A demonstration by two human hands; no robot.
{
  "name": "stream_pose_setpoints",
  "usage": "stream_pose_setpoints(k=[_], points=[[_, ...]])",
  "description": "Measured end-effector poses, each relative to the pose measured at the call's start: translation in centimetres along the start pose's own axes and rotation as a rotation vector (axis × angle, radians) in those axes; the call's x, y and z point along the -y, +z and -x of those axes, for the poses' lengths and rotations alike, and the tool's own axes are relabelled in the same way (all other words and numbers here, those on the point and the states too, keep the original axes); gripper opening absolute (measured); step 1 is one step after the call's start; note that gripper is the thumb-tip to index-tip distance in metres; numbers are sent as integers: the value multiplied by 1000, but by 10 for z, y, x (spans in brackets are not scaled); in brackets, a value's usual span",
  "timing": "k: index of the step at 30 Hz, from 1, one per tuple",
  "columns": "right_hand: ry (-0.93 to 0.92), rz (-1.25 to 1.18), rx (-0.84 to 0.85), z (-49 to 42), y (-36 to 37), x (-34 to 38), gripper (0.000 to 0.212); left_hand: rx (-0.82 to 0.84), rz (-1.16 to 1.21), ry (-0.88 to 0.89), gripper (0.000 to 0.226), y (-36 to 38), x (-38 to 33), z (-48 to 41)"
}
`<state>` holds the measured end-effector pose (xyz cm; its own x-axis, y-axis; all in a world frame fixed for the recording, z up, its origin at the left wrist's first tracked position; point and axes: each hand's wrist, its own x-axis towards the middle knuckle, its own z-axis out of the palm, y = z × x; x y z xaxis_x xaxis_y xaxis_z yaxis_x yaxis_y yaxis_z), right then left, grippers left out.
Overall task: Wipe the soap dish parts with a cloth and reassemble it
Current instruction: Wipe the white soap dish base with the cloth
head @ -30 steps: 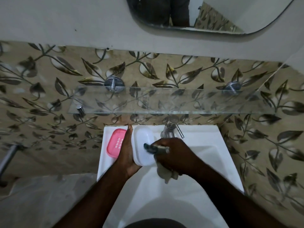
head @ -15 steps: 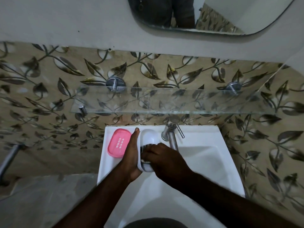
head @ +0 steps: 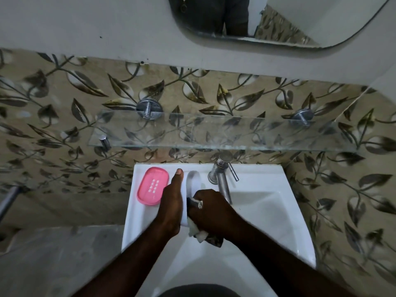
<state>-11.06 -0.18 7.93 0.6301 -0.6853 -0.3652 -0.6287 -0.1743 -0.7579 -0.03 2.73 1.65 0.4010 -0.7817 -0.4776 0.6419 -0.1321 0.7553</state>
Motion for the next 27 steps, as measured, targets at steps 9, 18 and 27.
stream_pose_setpoints(k=[9,18,27], points=[[95,-919,-176,-3,2,12,13,214,132,-139,64,13,-13,2],[-336,289,22,14,-10,-8,18,127,18,-97,62,7,-20,5],[-526,308,-235,1,3,-4,17,148,217,-230,67,2,-26,-1]])
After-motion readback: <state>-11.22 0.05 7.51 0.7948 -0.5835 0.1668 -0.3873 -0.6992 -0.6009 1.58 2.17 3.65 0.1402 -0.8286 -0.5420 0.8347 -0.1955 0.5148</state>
